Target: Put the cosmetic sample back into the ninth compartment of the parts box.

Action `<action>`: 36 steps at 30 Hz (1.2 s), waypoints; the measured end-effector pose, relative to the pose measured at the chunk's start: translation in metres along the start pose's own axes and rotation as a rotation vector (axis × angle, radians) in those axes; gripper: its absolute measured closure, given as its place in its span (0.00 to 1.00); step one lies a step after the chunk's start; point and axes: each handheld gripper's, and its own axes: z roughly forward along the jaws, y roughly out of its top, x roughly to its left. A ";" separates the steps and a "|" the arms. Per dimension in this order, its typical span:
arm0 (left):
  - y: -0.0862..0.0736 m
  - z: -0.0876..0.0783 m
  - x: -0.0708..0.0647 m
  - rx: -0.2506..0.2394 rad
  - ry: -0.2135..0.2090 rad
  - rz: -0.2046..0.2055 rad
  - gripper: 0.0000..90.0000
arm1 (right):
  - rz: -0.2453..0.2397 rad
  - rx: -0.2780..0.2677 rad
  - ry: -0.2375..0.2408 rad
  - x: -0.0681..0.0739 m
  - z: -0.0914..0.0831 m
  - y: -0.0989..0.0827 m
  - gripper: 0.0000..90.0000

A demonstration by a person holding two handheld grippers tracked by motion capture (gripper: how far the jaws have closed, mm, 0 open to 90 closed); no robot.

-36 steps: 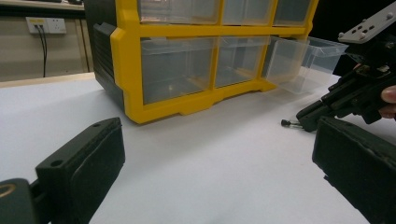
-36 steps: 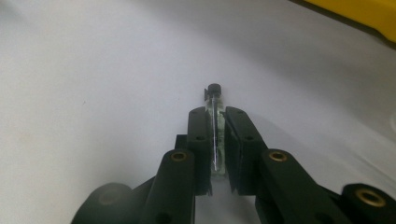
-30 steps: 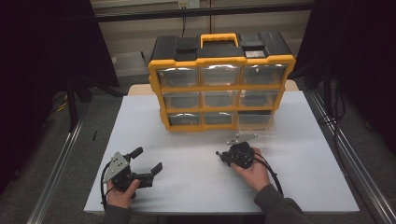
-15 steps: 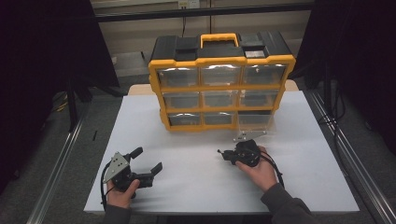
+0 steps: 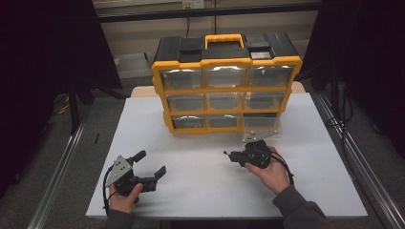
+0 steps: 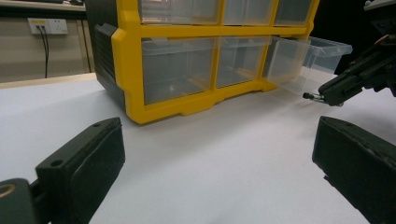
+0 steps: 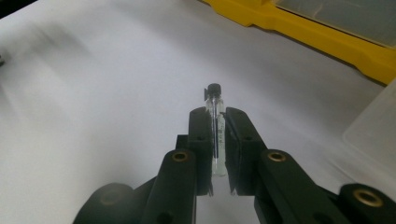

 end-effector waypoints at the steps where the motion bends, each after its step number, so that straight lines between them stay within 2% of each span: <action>1: 0.000 0.001 -0.001 -0.009 0.001 -0.012 0.03 | -0.001 0.002 -0.005 0.000 0.000 0.001 0.91; 6: 0.000 0.000 0.001 0.005 -0.004 0.001 0.03 | -0.018 -0.002 0.011 0.001 -0.005 0.005 0.91; 7: 0.000 0.001 -0.001 -0.010 -0.003 -0.018 0.03 | -0.020 -0.006 0.009 0.001 -0.006 0.006 0.91; 11: 0.000 0.000 0.000 0.000 0.001 0.000 0.03 | -0.017 -0.013 0.017 0.000 -0.009 0.008 0.91; 18: 0.000 -0.001 0.000 -0.001 -0.003 -0.008 0.03 | -0.020 -0.015 0.017 -0.001 -0.017 0.012 0.91; 19: 0.001 -0.002 0.002 0.018 -0.006 0.022 0.03 | -0.021 -0.021 0.019 -0.001 -0.018 0.013 0.91; 20: 0.000 -0.001 0.001 -0.007 -0.001 -0.008 0.03 | -0.025 -0.023 0.019 -0.001 -0.019 0.014 0.91; 26: 0.000 -0.001 0.001 -0.005 0.001 0.000 0.03 | -0.021 -0.026 0.021 -0.003 -0.023 0.016 0.91; 29: 0.000 0.000 0.000 -0.008 -0.002 -0.016 0.03 | -0.024 -0.028 0.019 -0.004 -0.025 0.018 0.91; 30: 0.000 -0.002 0.002 0.021 -0.009 0.023 0.03 | -0.019 -0.024 0.017 -0.003 -0.027 0.019 0.91; 31: 0.000 0.001 -0.001 -0.015 -0.002 -0.027 0.03 | -0.026 -0.033 0.021 -0.004 -0.028 0.021 0.91; 33: 0.000 0.000 0.001 0.002 -0.006 0.000 0.03 | -0.024 -0.031 0.020 -0.004 -0.029 0.022 0.91; 36: 0.000 0.000 0.001 -0.002 -0.004 -0.003 0.03 | -0.020 -0.040 0.021 -0.005 -0.031 0.024 0.91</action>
